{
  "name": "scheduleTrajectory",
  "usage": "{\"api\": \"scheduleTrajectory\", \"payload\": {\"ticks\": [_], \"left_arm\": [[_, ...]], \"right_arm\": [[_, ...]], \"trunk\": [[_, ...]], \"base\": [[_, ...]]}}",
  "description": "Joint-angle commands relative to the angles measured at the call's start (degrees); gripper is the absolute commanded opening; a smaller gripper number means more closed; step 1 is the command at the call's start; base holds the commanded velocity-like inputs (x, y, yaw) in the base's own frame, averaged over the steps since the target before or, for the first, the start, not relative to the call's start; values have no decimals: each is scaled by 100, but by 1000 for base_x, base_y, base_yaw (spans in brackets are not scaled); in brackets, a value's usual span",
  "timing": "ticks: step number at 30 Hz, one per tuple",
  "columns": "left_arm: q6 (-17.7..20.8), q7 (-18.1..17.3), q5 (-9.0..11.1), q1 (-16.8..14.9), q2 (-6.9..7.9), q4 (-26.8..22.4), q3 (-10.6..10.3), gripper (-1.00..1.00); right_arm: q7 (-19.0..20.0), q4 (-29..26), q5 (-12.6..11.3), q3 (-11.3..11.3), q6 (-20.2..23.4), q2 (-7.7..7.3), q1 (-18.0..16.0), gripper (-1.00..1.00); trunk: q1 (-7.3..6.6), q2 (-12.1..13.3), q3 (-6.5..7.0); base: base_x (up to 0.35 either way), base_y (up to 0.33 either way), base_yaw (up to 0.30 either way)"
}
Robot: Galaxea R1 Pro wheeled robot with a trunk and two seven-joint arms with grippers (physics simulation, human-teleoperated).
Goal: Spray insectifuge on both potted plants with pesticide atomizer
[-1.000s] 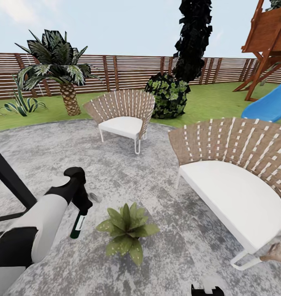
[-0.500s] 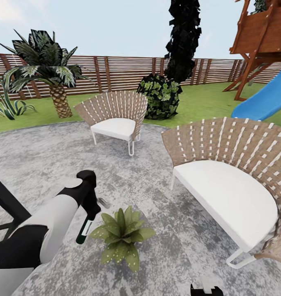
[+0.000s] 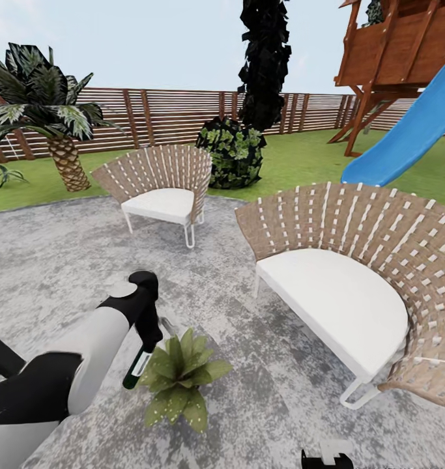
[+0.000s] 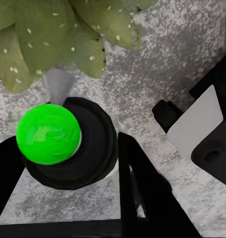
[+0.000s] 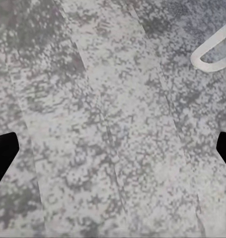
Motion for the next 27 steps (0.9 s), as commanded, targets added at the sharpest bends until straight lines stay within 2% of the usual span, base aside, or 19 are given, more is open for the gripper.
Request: {"api": "scheduleTrajectory", "payload": {"ticks": [1,5,8,20,27], "left_arm": [[2,-53,-46,-5,-47,184,-106,-100],[-67,-53,-44,-8,-138,386,-288,-100],[-77,-53,-42,-14,-194,410,-323,-100],[-79,-53,-47,-17,-209,430,-330,-100],[-100,-53,-58,63,-168,458,-376,-100]], "right_arm": [[-42,5,50,5,-6,-3,-4,100],[-52,11,55,5,-12,-14,-4,100],[-54,13,58,5,-14,-28,-4,100],[-56,10,56,5,-14,-33,-4,100],[-54,-4,50,5,-14,-25,-4,100]], "trunk": [[-1,-2,-5],[-1,-2,-5],[-1,-2,-5],[-1,-2,-5],[-1,-2,-16]], "base": [[0,0,-36],[113,0,-13],[282,0,-2],[302,0,0],[44,0,4]]}}
